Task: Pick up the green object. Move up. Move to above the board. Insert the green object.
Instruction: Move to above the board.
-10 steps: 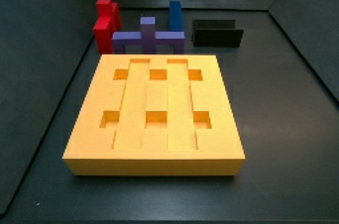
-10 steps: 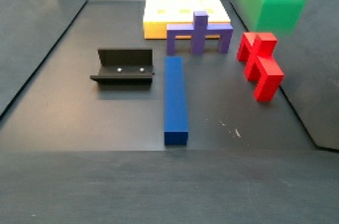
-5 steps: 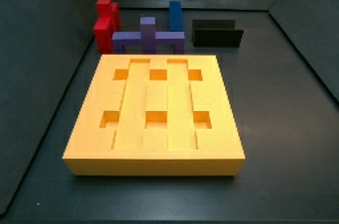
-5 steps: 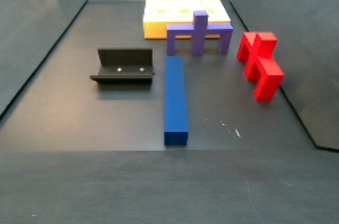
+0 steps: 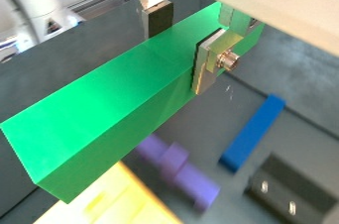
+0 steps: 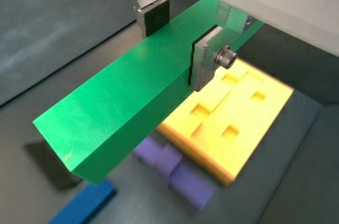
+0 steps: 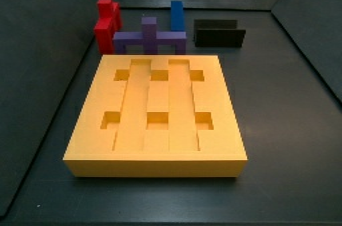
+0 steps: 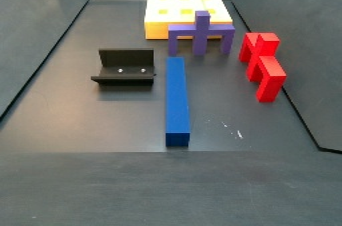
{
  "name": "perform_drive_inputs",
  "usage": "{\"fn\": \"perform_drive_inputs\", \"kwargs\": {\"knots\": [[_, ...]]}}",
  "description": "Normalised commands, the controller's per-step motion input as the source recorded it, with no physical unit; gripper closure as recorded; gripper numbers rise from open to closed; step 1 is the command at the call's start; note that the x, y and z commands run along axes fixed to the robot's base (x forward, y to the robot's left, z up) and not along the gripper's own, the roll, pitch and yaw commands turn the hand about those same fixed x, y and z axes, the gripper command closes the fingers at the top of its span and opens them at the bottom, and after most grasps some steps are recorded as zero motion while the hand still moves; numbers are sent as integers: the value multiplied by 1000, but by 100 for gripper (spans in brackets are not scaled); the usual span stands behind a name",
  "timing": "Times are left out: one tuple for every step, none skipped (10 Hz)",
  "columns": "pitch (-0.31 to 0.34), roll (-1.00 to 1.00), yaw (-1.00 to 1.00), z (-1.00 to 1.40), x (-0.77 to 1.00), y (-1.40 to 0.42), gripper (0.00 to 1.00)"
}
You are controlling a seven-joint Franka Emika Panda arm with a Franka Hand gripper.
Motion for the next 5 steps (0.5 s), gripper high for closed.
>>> {"fn": "perform_drive_inputs", "kwargs": {"knots": [[161, 4, 11, 190, 375, -1400, 100], [156, -4, 8, 199, 394, -1400, 100], [158, 23, 8, 206, 448, -1400, 100], [153, 33, 9, 106, 249, -686, 100], [139, 41, 5, 53, 138, -236, 100]]}}
